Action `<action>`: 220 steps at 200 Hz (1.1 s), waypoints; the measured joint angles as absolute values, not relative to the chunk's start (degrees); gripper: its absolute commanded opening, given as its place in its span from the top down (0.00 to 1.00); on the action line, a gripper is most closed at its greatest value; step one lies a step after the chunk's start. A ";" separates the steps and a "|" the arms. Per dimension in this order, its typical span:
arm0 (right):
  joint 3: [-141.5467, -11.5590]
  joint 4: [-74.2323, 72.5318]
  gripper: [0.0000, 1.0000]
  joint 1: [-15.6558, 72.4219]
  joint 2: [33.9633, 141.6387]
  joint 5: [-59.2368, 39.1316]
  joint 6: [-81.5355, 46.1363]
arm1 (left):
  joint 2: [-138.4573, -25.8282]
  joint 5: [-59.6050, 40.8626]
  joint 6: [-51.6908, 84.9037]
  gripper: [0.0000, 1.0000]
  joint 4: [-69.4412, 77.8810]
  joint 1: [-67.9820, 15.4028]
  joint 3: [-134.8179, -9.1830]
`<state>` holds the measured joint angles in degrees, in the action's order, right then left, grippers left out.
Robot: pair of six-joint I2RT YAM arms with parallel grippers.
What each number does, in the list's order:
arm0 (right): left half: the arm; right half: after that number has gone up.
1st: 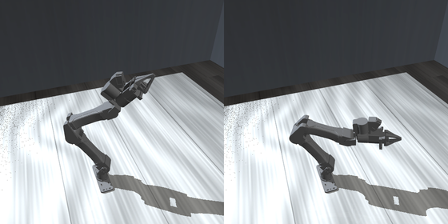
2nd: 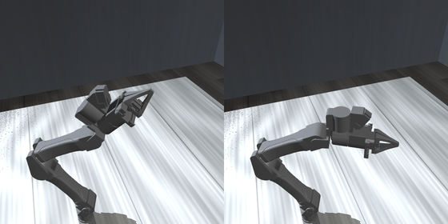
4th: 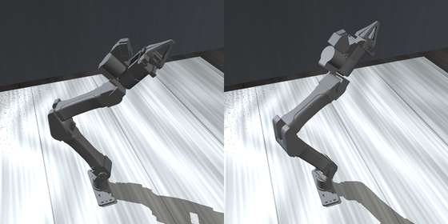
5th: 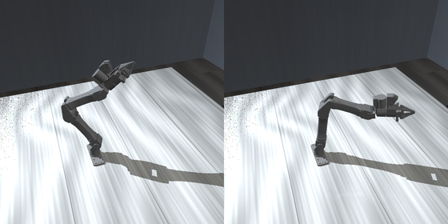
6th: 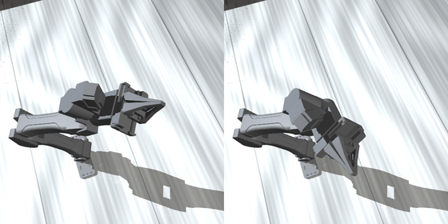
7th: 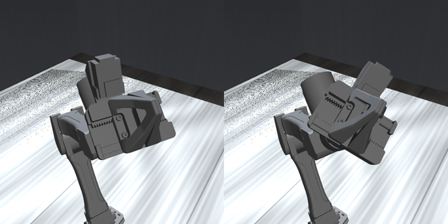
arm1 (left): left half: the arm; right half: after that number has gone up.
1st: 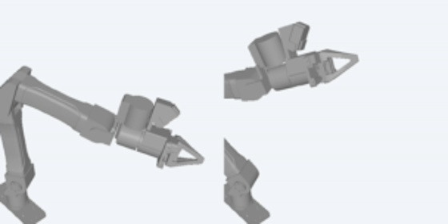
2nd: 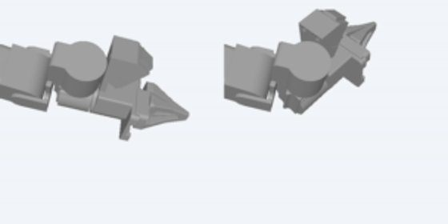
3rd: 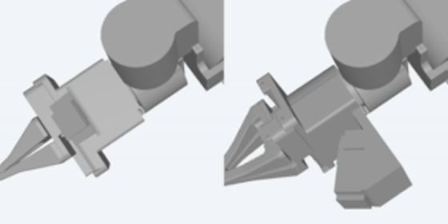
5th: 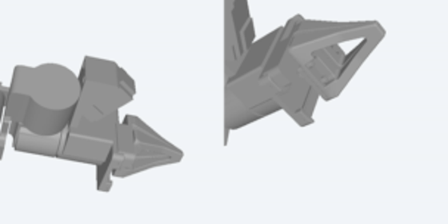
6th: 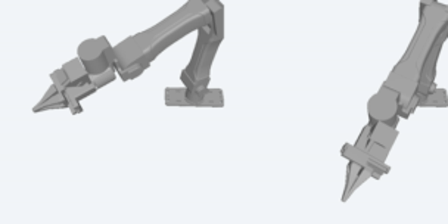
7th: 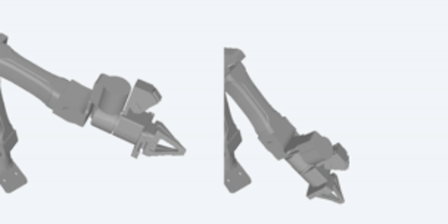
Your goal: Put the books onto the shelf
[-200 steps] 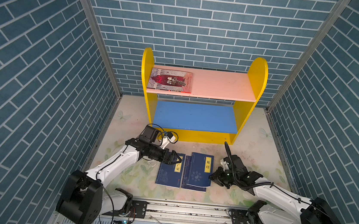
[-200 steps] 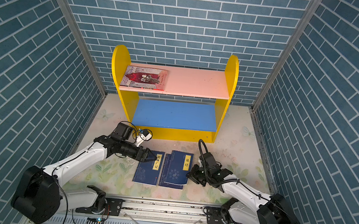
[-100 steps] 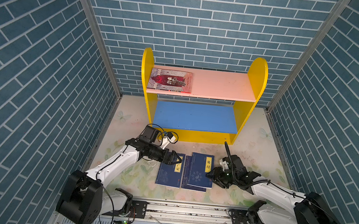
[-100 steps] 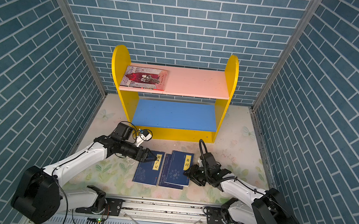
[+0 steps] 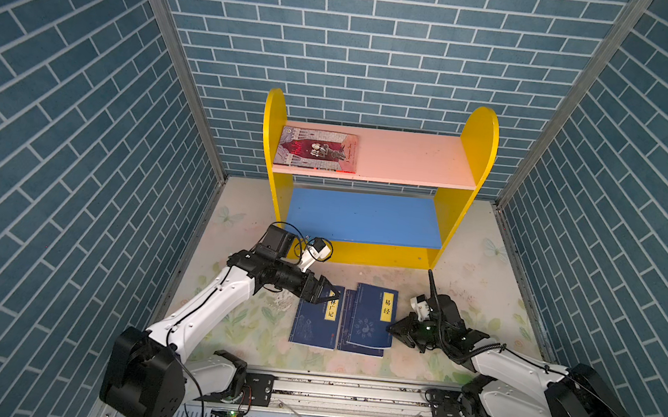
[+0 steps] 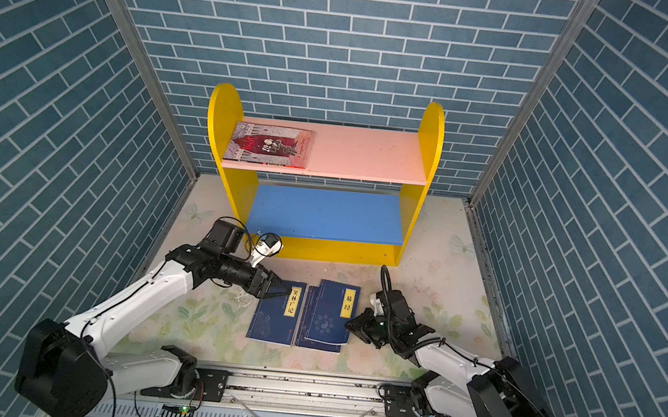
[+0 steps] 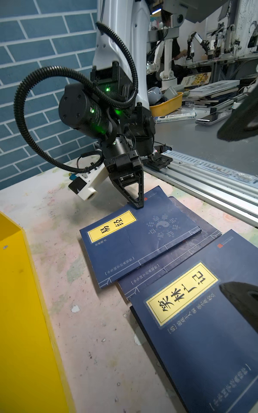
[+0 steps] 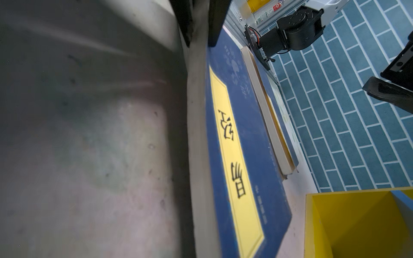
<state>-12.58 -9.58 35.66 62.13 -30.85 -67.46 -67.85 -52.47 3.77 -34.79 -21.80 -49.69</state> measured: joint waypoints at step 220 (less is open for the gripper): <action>-34.92 3.66 1.00 34.48 56.66 -49.17 -59.20 | -63.90 -60.88 28.10 0.02 -17.06 -21.23 -38.57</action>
<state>-34.92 3.66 34.48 56.66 -49.17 -59.20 -63.90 -60.88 28.10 -17.06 -21.23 -38.57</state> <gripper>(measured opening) 0.111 0.995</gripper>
